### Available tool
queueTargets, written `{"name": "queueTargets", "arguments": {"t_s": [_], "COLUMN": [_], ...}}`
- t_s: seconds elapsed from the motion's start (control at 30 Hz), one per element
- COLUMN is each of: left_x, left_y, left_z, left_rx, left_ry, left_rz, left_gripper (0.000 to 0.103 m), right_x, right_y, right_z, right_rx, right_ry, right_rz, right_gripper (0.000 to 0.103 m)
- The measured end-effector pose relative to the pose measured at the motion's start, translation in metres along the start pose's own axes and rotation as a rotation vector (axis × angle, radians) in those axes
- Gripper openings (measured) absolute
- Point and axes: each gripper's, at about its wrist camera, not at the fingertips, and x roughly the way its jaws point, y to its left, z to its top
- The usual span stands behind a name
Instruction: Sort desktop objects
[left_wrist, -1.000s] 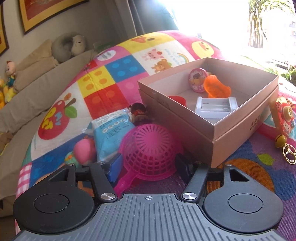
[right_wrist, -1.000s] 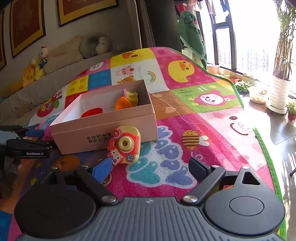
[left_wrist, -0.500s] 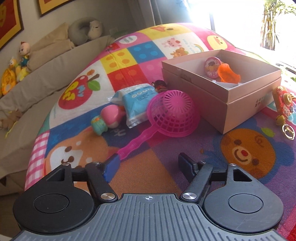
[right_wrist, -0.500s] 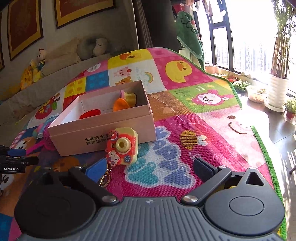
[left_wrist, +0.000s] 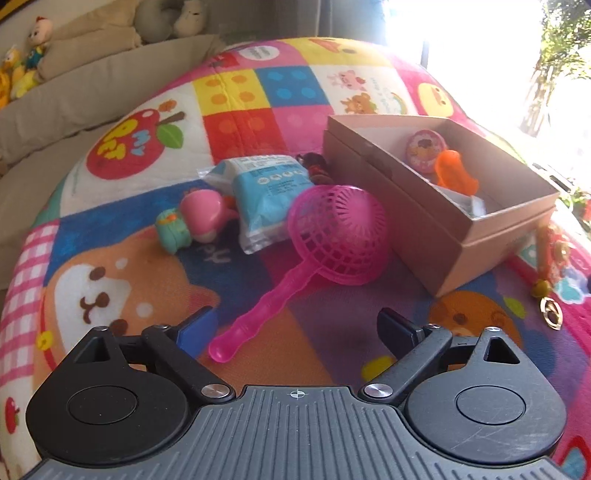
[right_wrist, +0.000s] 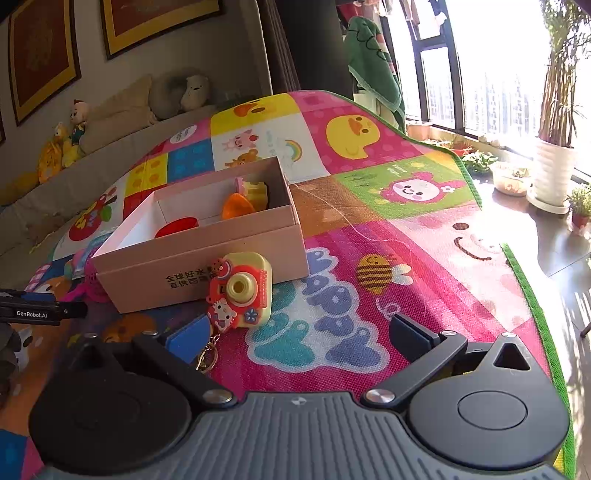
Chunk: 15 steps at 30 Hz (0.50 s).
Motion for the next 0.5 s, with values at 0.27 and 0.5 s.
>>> {"name": "queueTargets", "arguments": {"t_s": [0.27, 0.5], "left_x": [-0.021, 0.019], "left_y": [-0.055, -0.067], "left_z": [-0.005, 0.024], "left_rx": [0.222, 0.292], "left_ry": [-0.075, -0.132], "left_rz": [0.087, 0.164], "left_gripper": [0.097, 0.090], "right_x": [0.000, 0.000], "right_y": [0.000, 0.000], "right_z": [0.000, 0.000], "right_rx": [0.000, 0.003], "right_ry": [0.004, 0.000], "right_rz": [-0.002, -0.003], "right_gripper": [0.103, 0.103]}}
